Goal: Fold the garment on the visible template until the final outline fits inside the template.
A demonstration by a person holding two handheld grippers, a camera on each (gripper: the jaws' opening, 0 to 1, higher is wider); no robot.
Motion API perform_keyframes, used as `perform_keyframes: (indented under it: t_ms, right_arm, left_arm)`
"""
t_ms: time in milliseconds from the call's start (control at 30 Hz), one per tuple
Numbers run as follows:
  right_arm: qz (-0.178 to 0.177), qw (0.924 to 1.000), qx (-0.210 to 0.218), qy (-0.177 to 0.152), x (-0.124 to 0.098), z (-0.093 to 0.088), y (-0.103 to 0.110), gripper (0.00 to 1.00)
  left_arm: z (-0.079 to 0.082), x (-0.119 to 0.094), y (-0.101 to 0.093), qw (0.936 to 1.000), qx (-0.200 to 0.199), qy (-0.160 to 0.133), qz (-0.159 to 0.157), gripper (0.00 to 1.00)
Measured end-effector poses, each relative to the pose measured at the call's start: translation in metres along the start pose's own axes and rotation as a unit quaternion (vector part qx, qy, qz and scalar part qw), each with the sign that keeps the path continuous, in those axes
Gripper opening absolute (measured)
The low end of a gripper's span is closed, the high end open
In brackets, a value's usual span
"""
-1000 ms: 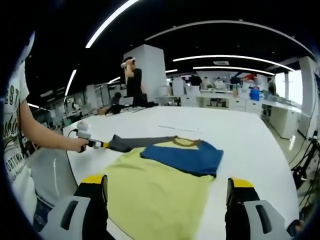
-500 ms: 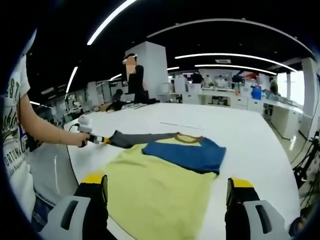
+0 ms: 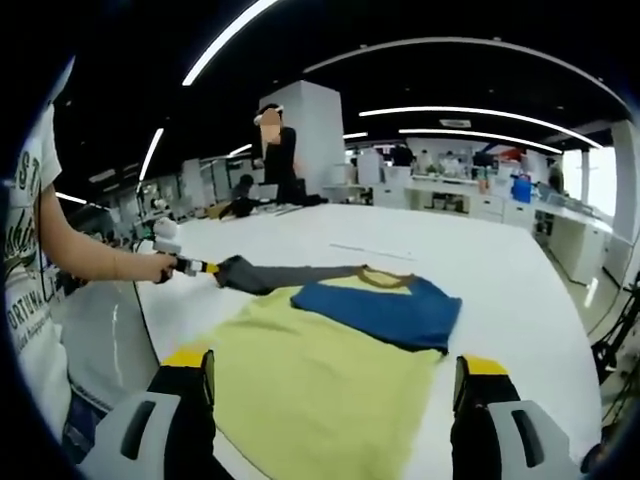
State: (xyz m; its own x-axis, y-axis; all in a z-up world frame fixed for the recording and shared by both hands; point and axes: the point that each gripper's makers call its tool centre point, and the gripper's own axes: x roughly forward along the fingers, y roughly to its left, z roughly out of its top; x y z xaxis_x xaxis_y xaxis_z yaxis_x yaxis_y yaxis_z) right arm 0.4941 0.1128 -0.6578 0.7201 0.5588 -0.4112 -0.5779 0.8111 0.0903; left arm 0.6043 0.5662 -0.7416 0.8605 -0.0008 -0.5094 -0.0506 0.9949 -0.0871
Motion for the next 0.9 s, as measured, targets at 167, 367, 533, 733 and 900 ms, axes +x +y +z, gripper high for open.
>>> perform_keyframes:
  t_ms: [167,367,533,733,900]
  right_arm:
    - [0.004,1.0,-0.001,0.004,0.0,-0.002,0.002,0.99]
    - [0.004,1.0,0.0,0.001,0.0,-0.001,0.002,0.99]
    - [0.007,1.0,0.0,0.002,0.001,-0.002,0.004,0.99]
    - [0.011,0.9999,-0.001,0.002,0.001,-0.003,0.005,0.99]
    - [0.013,0.9999,0.0,0.002,-0.001,-0.003,0.006,0.99]
  left_arm:
    - [0.011,-0.009,0.004,0.9999,0.009,-0.007,-0.007,0.01]
    - [0.023,-0.021,0.009,0.9997,0.009,-0.018,-0.014,0.01]
    - [0.03,-0.031,0.014,0.9995,0.019,-0.022,-0.014,0.01]
    - [0.039,-0.038,0.018,0.9993,0.019,-0.029,-0.018,0.01]
    - [0.037,-0.04,0.021,0.9994,0.025,-0.015,-0.018,0.01]
